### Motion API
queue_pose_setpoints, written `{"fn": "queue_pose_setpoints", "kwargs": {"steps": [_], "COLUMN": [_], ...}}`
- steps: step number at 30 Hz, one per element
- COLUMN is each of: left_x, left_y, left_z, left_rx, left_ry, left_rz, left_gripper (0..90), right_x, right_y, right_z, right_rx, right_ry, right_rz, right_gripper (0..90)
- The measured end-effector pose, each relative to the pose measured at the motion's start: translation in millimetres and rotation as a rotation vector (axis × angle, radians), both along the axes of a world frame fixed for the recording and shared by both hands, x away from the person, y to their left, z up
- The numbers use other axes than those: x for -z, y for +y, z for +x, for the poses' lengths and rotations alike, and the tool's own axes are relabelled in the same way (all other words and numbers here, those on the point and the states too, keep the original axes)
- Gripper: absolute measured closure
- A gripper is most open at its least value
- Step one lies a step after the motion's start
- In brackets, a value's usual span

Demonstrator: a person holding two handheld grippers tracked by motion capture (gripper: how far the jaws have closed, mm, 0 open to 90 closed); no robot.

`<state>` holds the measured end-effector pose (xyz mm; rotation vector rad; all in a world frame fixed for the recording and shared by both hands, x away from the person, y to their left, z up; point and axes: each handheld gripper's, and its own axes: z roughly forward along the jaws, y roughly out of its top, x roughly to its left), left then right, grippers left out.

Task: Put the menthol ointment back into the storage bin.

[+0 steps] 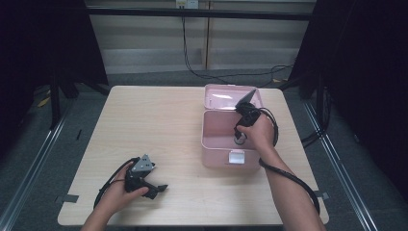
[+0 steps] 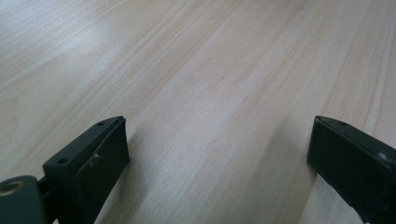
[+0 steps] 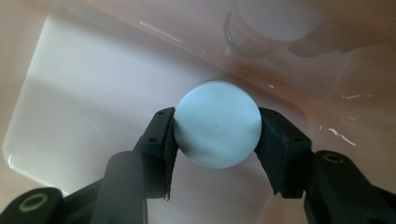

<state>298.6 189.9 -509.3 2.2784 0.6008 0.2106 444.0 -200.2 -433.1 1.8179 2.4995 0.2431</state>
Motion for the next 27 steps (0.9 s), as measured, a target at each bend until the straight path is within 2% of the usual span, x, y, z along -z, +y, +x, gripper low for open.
{"fn": "queue_pose_setpoints", "kwargs": {"steps": [14, 27], "left_x": [0.0, 0.0], "left_y": [-0.1, 0.0], "left_z": [0.0, 0.0], "left_rx": [0.000, 0.000], "left_ry": [0.000, 0.000], "left_rz": [0.000, 0.000], "left_gripper": [4.8, 4.8], "right_x": [-8.5, -21.7], "right_y": [-2.5, -3.7], "right_z": [-5.4, -10.6], "right_rx": [-0.012, -0.056], "right_ry": [0.013, 0.004], "right_rz": [-0.003, -0.004], "right_gripper": [33.5, 27.7]}}
